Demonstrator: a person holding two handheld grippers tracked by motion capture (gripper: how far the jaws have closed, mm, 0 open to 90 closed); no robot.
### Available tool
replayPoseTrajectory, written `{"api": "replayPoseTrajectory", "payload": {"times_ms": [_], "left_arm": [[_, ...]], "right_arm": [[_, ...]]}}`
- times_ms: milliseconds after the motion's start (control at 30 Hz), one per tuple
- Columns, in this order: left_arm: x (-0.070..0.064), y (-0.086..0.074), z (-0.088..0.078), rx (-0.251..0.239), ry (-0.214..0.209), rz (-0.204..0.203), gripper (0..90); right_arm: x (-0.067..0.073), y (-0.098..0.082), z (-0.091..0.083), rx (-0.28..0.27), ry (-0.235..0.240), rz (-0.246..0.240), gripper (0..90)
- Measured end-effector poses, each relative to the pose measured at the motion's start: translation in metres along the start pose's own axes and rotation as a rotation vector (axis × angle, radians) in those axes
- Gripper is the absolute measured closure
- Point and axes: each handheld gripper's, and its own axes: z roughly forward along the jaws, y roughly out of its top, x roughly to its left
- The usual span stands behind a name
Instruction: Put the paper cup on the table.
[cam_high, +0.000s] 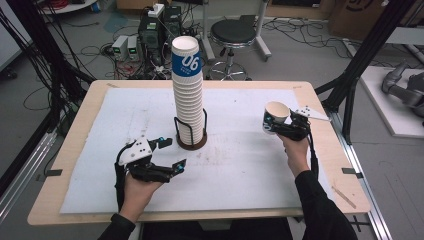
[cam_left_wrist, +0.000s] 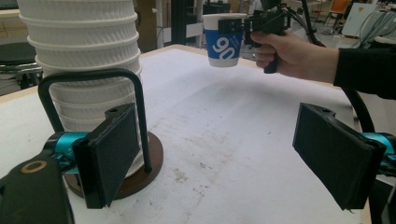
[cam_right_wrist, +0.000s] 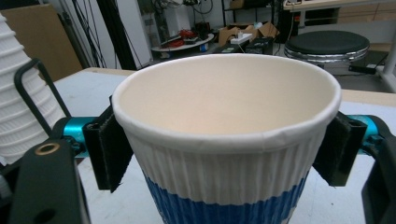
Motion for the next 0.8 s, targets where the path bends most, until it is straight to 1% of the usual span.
{"api": "replayPoseTrajectory", "payload": {"times_ms": [133, 233, 367, 500, 600, 800], "left_arm": [[0.000, 0.000, 0.000, 0.002, 0.000, 0.004, 14.5], [0.000, 0.000, 0.000, 0.001, 0.000, 0.004, 14.5], [0.000, 0.000, 0.000, 0.002, -0.001, 0.004, 14.5], [-0.001, 0.000, 0.000, -0.001, 0.000, 0.004, 14.5], [-0.001, 0.000, 0.000, 0.002, -0.002, 0.007, 14.5], [-0.002, 0.000, 0.000, 0.006, -0.001, 0.009, 14.5]], "right_arm": [[-0.002, -0.004, 0.006, 0.016, -0.028, 0.002, 20.1], [-0.002, -0.007, 0.011, 0.025, -0.040, -0.003, 20.1], [-0.002, -0.011, 0.016, 0.032, -0.050, 0.009, 20.1], [-0.004, -0.015, 0.021, 0.055, -0.063, 0.000, 20.1], [-0.004, -0.018, 0.024, 0.073, -0.071, 0.004, 20.0], [-0.004, -0.021, 0.027, 0.091, -0.084, -0.013, 20.0]]}}
